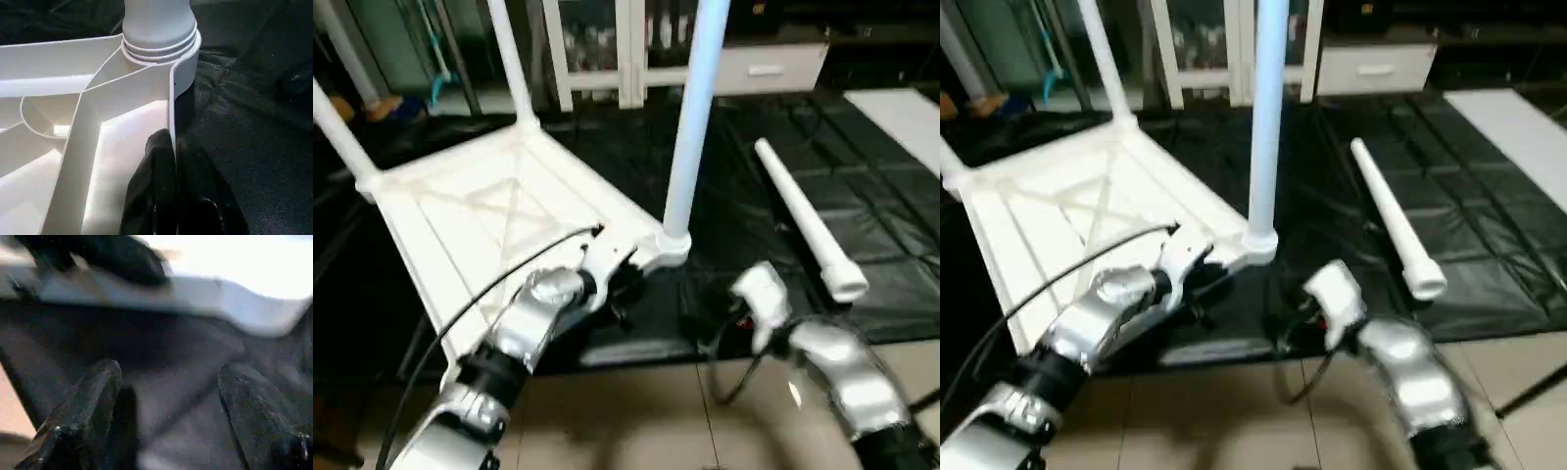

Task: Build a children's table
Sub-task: Rotate leg to tighten

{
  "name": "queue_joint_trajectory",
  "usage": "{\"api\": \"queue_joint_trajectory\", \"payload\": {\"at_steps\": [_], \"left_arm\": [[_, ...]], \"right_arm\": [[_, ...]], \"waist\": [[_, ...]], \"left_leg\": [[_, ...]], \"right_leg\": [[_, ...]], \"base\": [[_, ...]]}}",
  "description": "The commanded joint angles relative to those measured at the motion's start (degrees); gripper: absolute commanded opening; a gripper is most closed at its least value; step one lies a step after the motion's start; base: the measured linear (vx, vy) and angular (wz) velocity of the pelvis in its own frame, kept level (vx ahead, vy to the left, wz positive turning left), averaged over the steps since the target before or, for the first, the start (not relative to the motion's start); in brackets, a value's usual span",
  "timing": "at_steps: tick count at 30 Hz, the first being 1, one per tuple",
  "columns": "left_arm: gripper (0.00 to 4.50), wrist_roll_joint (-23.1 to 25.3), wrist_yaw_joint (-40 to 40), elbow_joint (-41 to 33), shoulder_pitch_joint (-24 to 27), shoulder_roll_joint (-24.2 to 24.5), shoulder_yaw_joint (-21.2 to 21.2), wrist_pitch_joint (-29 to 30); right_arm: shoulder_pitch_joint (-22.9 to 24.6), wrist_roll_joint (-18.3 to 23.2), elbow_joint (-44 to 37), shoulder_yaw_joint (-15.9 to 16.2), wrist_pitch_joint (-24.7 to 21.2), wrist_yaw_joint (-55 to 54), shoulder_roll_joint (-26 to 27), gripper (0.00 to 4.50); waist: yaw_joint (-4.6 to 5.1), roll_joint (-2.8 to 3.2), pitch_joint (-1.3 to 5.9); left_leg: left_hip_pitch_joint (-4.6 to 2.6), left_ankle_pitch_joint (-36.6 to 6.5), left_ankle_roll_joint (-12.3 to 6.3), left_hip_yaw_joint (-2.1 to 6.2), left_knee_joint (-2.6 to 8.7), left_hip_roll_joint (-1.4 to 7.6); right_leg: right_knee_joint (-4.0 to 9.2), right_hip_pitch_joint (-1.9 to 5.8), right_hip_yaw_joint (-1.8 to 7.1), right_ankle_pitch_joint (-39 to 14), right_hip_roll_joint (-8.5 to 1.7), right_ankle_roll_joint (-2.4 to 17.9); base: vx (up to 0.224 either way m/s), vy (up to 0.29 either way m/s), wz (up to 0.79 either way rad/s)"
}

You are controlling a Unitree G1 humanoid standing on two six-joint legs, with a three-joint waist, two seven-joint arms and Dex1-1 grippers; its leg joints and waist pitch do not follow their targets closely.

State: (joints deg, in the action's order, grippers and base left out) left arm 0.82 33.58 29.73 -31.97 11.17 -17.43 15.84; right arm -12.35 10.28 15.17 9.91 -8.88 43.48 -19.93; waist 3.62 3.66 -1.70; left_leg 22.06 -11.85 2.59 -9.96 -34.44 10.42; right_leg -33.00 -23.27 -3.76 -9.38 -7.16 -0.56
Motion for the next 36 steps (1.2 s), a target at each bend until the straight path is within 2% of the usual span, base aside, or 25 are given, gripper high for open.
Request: {"api": "queue_joint_trajectory", "payload": {"at_steps": [1, 4, 6, 9, 11, 14, 15, 16, 17, 18, 20, 21, 23, 24, 26, 32, 36], "left_arm": [[0.00, 1.04, 0.41, 1.79, 0.71, 1.10, -0.28, -0.34], [0.00, 1.24, 0.95, 2.25, 0.59, 0.94, -0.61, -1.09], [0.00, 1.32, 1.17, 2.31, 0.51, 0.81, -0.78, -1.31], [0.00, 1.14, 4.45, 1.17, 1.04, 0.98, -1.96, -2.08], [0.00, 0.98, 6.21, 0.06, 1.75, 1.48, -2.59, -2.08], [0.00, 0.61, 9.05, -2.22, 3.55, 2.95, -3.53, -1.56], [0.00, 0.36, 10.46, -3.15, 4.32, 3.67, -3.99, -1.42], [0.00, 0.04, 12.11, -4.43, 5.34, 4.59, -4.48, -1.23], [0.00, 0.04, 12.11, -4.43, 5.34, 4.59, -4.48, -1.23], [0.00, -0.39, 14.15, -6.16, 6.61, 5.73, -5.09, -1.03], [0.00, -1.07, 16.67, -8.81, 8.21, 6.95, -5.47, -0.34], [0.00, -1.20, 17.06, -9.27, 8.44, 7.12, -5.52, -0.20], [0.00, -1.75, 18.35, -11.14, 9.28, 7.74, -5.77, 0.42], [0.00, -1.98, 18.88, -11.99, 9.64, 8.02, -5.92, 0.72], [0.00, -2.12, 19.40, -12.69, 9.93, 8.29, -6.12, 0.95], [0.00, -2.36, 21.38, -16.14, 11.04, 8.68, -7.24, 2.59], [0.00, -2.35, 21.68, -17.53, 11.35, 8.61, -7.43, 3.79]], "right_arm": [[0.60, 0.66, -2.80, -0.17, -1.28, -1.44, 0.48, 3.44], [1.26, 0.49, -4.40, -0.51, -2.17, -2.59, 1.01, 3.44], [1.19, 0.00, -4.61, -0.79, -2.14, -3.57, 1.24, 3.44], [-0.27, 0.28, -5.25, -3.18, -2.25, -6.60, 2.62, 3.44], [-1.02, 0.94, -5.28, -3.77, -2.32, -6.56, 2.43, 3.44], [-2.50, 1.24, -4.30, -4.29, -1.95, -3.90, -0.25, 3.44], [-2.97, 1.62, -3.88, -4.60, -1.86, -2.42, -1.41, 3.44], [-3.49, 2.61, -3.52, -4.97, -2.10, 0.42, -3.17, 3.71], [-3.49, 2.61, -3.52, -4.97, -2.10, 0.42, -3.17, 3.71], [-4.37, 4.53, -2.92, -6.06, -2.90, 4.15, -5.31, 3.78], [-6.01, 6.27, -1.44, -7.29, -3.63, 9.42, -8.55, 3.89], [-6.32, 6.39, -1.11, -7.39, -3.69, 10.25, -9.13, 4.12], [-7.56, 6.47, 0.38, -7.11, -3.83, 13.70, -11.54, 4.22], [-8.26, 6.23, 1.28, -6.85, -3.50, 14.94, -12.44, 4.33], [-8.97, 6.08, 2.11, -6.63, -3.39, 15.93, -13.07, 4.43], [-12.79, 8.76, 5.65, -3.39, -8.89, 27.00, -14.83, 4.43], [-16.01, 5.76, 11.59, -2.04, -5.50, 28.83, -13.41, 4.43]], "waist": [[-0.31, -0.97, 2.51], [-0.29, -0.78, 2.61], [-0.33, -0.90, 2.69], [-0.45, -0.85, 2.69], [-0.47, -0.90, 2.75], [-0.98, -0.83, 2.94], [-1.28, -0.74, 3.01], [-1.38, -0.64, 3.14], [-1.47, -0.63, 3.19], [-1.78, -0.65, 3.26], [-2.23, -0.83, 3.36], [-2.41, -0.96, 3.35], [-2.98, -1.07, 3.31], [-3.06, -1.12, 3.33], [-3.21, -1.01, 3.27], [-4.07, -1.14, 3.24], [-4.22, -1.25, 3.34]], "left_leg": [[-0.18, -21.39, -2.69, 0.75, 5.27, 1.85], [-0.09, -20.98, -2.31, 0.75, 5.34, 1.85], [0.03, -19.96, -2.58, 0.68, 5.32, 1.80], [0.08, -19.19, -2.75, 0.63, 5.32, 1.78], [0.05, -18.97, -2.76, 0.63, 5.30, 1.77], [-0.21, -16.79, -3.32, 0.53, 5.13, 2.00], [-0.39, -15.18, -4.00, 0.34, 4.96, 2.04], [-0.41, -14.38, -4.38, 0.33, 4.84, 2.02], [-0.34, -13.46, -4.85, 0.31, 4.73, 2.02], [-0.36, -11.58, -6.00, 0.22, 4.54, 2.01], [-0.36, -9.92, -7.17, 0.20, 4.35, 2.12], [-0.46, -9.32, -7.49, 0.12, 4.26, 2.13], [-0.78, -7.85, -8.20, -0.22, 4.00, 2.08], [-0.57, -7.81, -8.38, -0.12, 4.03, 2.10], [-0.69, -8.20, -8.25, -0.20, 4.00, 2.11], [-0.94, -8.91, -7.82, -0.27, 4.01, 2.31], [-0.97, -8.81, -6.61, -0.53, 3.84, 2.27]], "right_leg": [[5.01, 2.00, 0.95, -25.24, -0.71, 8.29], [4.84, 2.03, 1.05, -22.75, -0.70, 8.88], [4.53, 2.20, 1.09, -20.35, -0.68, 9.73], [4.51, 2.26, 1.14, -20.23, -0.81, 9.85], [4.48, 2.29, 1.14, -20.32, -0.84, 9.73], [4.05, 2.40, 1.23, -16.25, -0.82, 11.06], [3.81, 2.48, 1.29, -13.43, -0.78, 12.07], [3.61, 2.61, 1.29, -12.09, -0.78, 12.52], [3.43, 2.68, 1.28, -10.59, -0.75, 12.92], [3.04, 2.89, 1.25, -7.92, -0.78, 13.93], [2.75, 3.11, 1.20, -6.42, -0.84, 14.59], [2.75, 3.09, 1.23, -6.00, -0.84, 14.84], [2.63, 2.79, 1.37, -4.84, -0.72, 15.55], [2.44, 3.05, 1.23, -5.17, -0.79, 15.76], [2.61, 2.95, 1.24, -6.23, -0.82, 15.61], [2.56, 2.82, 1.29, -8.22, -0.76, 15.67], [2.42, 2.70, 1.31, -8.18, -0.74, 15.96]], "base": [[0.000, 0.000, 0.00], [0.000, 0.000, 0.00], [0.000, 0.000, 0.00], [0.000, 0.000, 0.00], [0.000, 0.000, 0.00], [0.000, 0.000, 0.00], [0.000, 0.000, 0.00], [0.000, 0.000, 0.00], [0.000, 0.000, 0.00], [0.000, 0.000, 0.00], [0.000, 0.000, 0.00], [0.000, 0.000, 0.00], [0.000, 0.000, 0.00], [0.000, 0.000, 0.00], [0.000, 0.000, 0.00], [0.000, 0.000, 0.00], [0.000, 0.000, 0.00]]}}
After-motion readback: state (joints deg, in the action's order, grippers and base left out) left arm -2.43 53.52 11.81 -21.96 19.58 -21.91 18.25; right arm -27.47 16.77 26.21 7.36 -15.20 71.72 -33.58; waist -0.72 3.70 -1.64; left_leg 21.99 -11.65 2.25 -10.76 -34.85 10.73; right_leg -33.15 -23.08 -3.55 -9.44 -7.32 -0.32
